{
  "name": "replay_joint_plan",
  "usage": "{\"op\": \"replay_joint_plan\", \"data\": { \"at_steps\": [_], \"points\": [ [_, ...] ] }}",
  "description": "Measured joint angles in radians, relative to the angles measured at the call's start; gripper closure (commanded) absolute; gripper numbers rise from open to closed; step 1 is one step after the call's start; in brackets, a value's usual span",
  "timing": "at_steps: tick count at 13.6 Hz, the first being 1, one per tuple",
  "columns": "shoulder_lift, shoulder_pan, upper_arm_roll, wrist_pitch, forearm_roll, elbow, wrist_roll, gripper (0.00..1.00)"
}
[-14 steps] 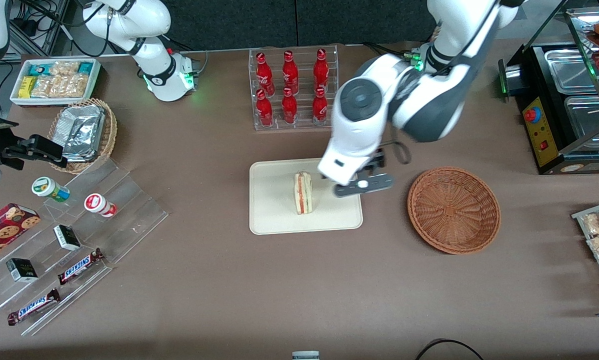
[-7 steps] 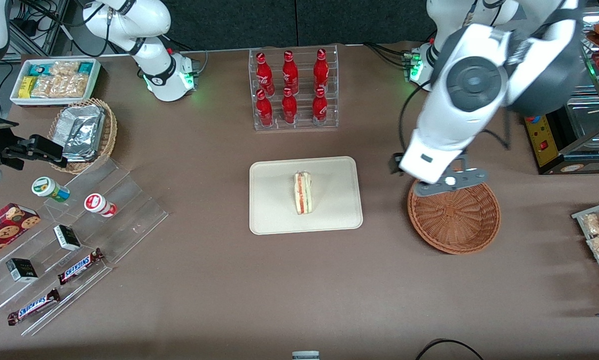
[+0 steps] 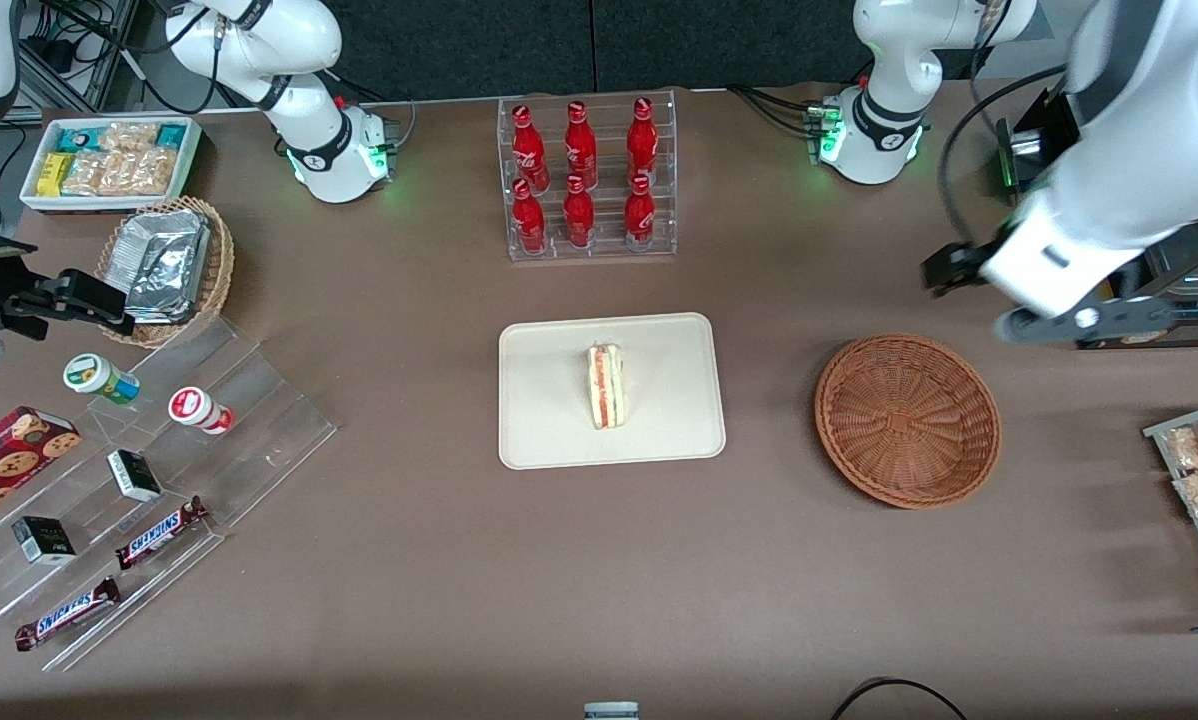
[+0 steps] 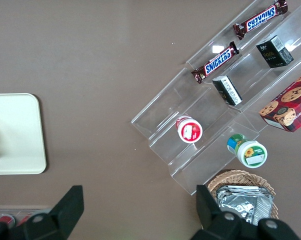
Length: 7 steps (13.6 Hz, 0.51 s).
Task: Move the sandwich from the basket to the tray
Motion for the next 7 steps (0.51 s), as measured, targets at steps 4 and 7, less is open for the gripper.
{"op": "replay_joint_plan", "data": {
  "at_steps": [4, 7],
  "points": [
    [-0.063, 0.002, 0.119, -0.024, -0.018, -0.027, 0.158, 0.0],
    [-0.082, 0.003, 0.192, -0.024, -0.05, -0.039, 0.198, 0.0]
  ]
}}
